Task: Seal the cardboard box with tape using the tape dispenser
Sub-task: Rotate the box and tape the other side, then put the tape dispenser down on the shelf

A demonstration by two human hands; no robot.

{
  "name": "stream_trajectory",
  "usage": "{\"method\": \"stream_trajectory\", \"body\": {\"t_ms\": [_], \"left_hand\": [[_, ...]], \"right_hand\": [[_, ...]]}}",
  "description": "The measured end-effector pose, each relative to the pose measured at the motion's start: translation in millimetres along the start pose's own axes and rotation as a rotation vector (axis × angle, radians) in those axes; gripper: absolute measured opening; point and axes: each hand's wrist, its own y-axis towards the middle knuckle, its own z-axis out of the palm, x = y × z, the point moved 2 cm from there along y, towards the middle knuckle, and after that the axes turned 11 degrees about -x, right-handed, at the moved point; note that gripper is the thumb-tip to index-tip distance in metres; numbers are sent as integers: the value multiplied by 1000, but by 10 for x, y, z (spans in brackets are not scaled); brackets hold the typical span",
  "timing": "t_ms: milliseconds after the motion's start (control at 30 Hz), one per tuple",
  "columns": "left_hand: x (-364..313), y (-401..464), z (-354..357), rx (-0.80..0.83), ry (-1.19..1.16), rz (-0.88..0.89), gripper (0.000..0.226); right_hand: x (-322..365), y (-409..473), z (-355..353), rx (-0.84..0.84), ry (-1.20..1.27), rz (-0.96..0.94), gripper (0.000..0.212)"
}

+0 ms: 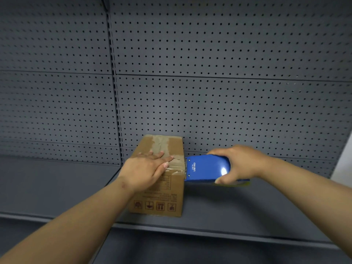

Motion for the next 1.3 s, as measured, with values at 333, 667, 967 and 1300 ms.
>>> {"method": "stream_trajectory", "body": {"t_ms": [333, 667, 967, 1300], "left_hand": [[-20, 25, -33, 126, 30, -40, 65], [-339, 167, -61, 235, -63, -256, 55], [-339, 90, 2, 166, 6, -247, 51], [-326, 59, 23, 144, 22, -269, 49]], "right_hand": [[-300, -17, 434, -139, -147, 174, 79], [-504, -201, 688, -199, -177, 303, 85], [-363, -166, 1415, -72, -86, 283, 75], [-447, -93, 1563, -56, -289, 287, 75]]}}
